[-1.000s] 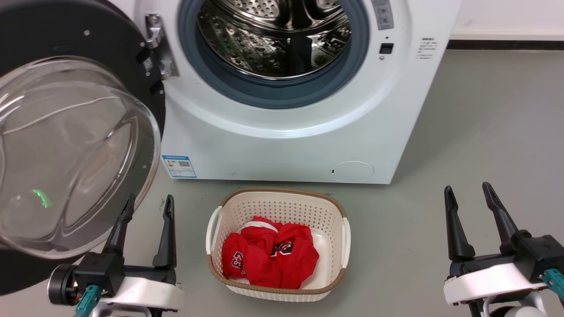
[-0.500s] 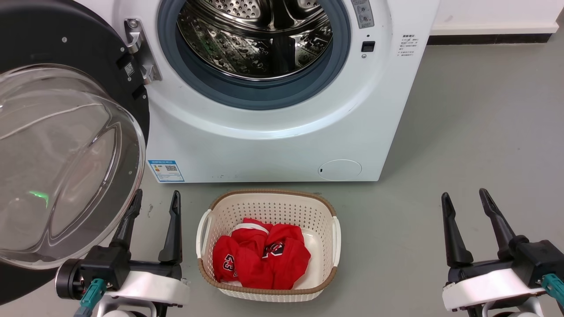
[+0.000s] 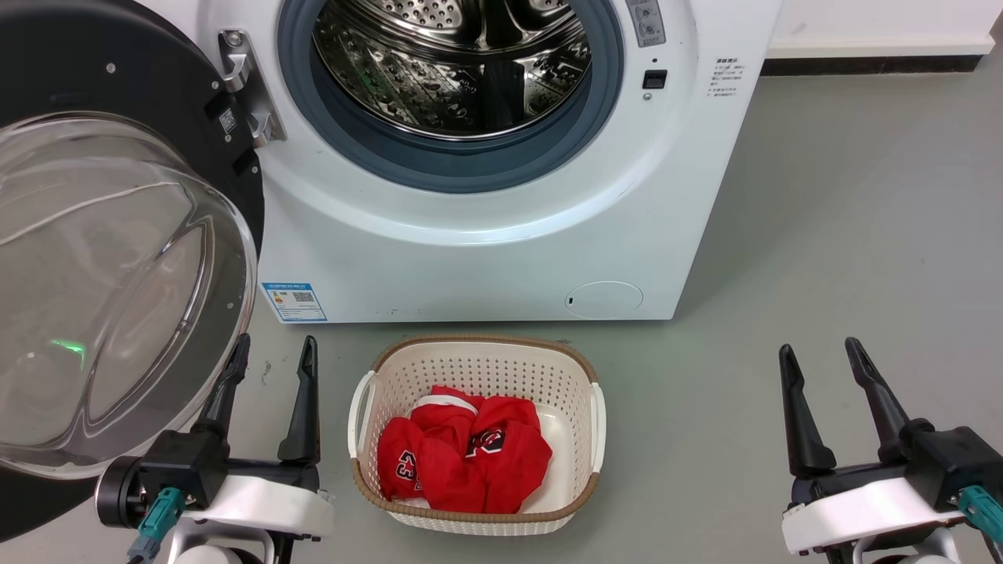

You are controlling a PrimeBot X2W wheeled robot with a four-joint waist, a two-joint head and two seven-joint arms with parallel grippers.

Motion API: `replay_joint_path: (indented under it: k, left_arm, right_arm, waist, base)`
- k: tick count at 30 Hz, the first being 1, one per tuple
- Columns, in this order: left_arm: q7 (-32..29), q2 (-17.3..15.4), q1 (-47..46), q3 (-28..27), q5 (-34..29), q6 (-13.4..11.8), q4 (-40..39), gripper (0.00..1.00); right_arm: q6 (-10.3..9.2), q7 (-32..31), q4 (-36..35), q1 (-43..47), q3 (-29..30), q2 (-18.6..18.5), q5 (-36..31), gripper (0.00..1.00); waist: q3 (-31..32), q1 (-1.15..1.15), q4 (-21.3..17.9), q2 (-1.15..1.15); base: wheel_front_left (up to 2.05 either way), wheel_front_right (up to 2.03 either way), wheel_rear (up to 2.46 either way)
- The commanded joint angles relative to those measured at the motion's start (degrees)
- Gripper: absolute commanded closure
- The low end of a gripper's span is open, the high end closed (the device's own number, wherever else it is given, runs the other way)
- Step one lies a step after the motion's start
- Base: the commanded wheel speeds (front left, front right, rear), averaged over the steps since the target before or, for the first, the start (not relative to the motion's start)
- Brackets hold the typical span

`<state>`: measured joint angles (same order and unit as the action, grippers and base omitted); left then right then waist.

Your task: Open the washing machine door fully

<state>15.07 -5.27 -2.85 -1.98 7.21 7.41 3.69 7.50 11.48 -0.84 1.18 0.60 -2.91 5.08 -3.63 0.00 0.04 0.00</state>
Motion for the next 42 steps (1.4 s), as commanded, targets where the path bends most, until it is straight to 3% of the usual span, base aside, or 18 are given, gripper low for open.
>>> replay_joint_path:
  k: [1,15,16,20,42]
  left_arm:
    - [0.13,-0.27,-0.76,0.06,0.02,0.13,0.14,0.0]
    - [0.13,-0.61,-1.04,0.09,0.38,0.13,0.52,0.0]
    - [0.0,-0.32,-0.12,0.05,0.14,0.01,0.44,1.0]
    - [-0.19,0.29,1.03,0.04,0.69,-0.01,2.51,1.0]
    - [-6.21,0.87,-0.38,-1.3,24.36,0.02,4.62,1.0]
  right_arm:
    - [-0.02,0.07,0.15,-0.57,-0.06,0.06,0.19,0.0]
    - [-0.02,0.1,0.57,-0.58,-0.03,0.06,0.48,0.0]
    - [0.0,0.05,0.55,0.0,-0.04,0.0,0.21,1.0]
    - [0.0,-0.03,2.42,1.05,-0.27,0.02,0.77,1.0]
    - [0.0,-3.58,5.73,-1.45,-0.36,-1.42,26.64,1.0]
  waist:
    - [0.07,0.0,-0.04,0.0]
    - [0.48,0.0,-0.13,0.0]
    - [0.49,0.0,-0.14,0.0]
    - [0.52,0.0,-0.15,0.0]
    - [1.04,0.0,-0.13,0.0]
  base:
    - [0.0,0.0,0.0]
    - [0.0,0.0,0.0]
    - [0.0,0.0,0.0]
    - [0.0,0.0,0.0]
    - [0.0,0.0,0.0]
